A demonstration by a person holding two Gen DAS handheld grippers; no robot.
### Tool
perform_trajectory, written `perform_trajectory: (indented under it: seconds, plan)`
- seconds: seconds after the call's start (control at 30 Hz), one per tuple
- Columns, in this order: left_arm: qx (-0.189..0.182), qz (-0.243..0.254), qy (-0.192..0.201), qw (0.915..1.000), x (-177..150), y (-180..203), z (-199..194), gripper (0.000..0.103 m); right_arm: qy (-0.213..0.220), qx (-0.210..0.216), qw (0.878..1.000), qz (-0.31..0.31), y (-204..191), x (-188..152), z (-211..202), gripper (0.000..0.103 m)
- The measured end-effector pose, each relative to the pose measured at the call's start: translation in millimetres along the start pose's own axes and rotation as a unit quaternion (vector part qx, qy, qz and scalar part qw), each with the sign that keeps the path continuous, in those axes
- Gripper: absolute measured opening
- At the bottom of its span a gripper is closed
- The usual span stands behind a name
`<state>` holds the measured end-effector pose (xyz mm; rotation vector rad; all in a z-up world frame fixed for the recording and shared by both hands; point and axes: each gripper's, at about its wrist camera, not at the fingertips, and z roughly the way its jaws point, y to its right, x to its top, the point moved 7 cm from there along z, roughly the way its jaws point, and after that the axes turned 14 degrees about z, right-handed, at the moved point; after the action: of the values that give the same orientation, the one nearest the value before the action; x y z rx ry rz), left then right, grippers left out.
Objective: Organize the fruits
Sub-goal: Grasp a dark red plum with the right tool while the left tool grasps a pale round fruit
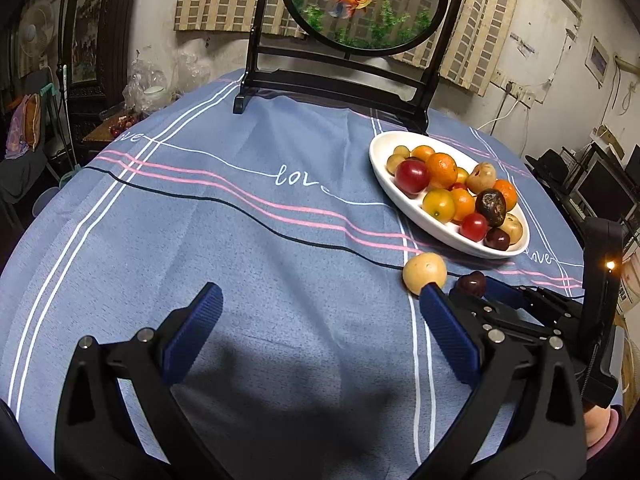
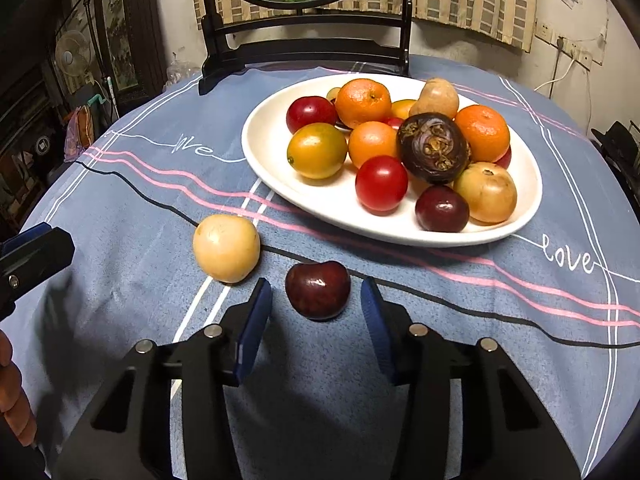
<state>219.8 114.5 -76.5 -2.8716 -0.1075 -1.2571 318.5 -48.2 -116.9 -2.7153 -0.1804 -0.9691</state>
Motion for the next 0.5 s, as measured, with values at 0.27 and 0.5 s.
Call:
perform_trajectory:
  seconds: [0.27,0.5]
  plan:
    - [0.009,0.005,-0.002,0.9999,-0.2,-0.9,2.0,0.1,0.001,-0.002,1.0,-0.002,-0.6,1.2,1.3,0.04]
    - [0.023,0.012,-0.007,0.9996,-2.3,-1.5,7.3,0.1,0.013,0.018,1.0,0.009,4.7,-0.6,-11.7,0.033]
